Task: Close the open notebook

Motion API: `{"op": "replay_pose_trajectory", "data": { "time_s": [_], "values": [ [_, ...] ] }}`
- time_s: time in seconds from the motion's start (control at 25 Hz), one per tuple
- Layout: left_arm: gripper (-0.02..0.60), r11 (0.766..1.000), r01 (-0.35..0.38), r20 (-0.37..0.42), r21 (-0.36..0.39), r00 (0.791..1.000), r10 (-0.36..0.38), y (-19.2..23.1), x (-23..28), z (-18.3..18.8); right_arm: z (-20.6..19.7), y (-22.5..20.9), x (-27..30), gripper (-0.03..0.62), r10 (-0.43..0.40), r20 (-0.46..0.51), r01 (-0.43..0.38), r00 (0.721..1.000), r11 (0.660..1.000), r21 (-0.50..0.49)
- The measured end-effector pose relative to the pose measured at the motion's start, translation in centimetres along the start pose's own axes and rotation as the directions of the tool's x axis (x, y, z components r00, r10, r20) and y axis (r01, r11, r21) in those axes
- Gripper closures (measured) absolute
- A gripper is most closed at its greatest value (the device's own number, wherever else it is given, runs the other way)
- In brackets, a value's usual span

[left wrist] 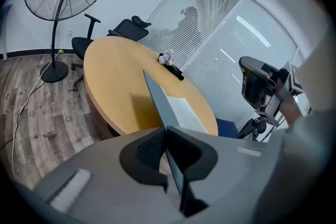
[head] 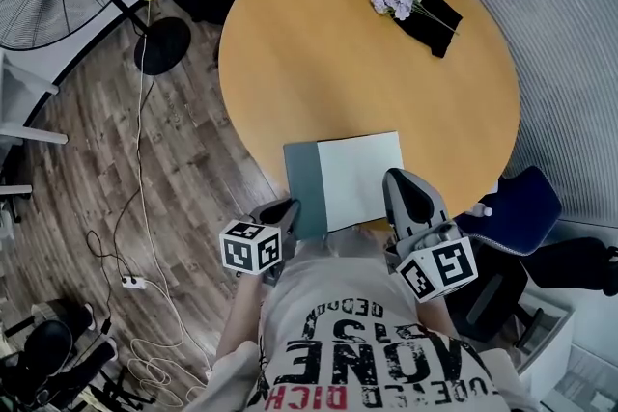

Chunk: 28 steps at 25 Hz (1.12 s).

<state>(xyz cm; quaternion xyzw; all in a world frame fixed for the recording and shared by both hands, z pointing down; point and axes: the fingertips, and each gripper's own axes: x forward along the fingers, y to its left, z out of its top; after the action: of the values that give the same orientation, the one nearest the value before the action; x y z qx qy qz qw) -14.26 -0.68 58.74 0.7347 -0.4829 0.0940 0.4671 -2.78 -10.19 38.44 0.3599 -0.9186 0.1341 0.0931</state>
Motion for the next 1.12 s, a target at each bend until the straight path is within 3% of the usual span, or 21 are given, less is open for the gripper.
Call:
{"op": "replay_pose_trajectory", "data": {
  "time_s": [1.12],
  "values": [
    [0.560,0.996,-0.073,0.110,0.041,0.992,0.068,-6.0,-0.5,2.9,0.5,-5.0,-5.5,0.582,-0.012,0.050,0.010,0.999,0.999,0.041]
  ]
}}
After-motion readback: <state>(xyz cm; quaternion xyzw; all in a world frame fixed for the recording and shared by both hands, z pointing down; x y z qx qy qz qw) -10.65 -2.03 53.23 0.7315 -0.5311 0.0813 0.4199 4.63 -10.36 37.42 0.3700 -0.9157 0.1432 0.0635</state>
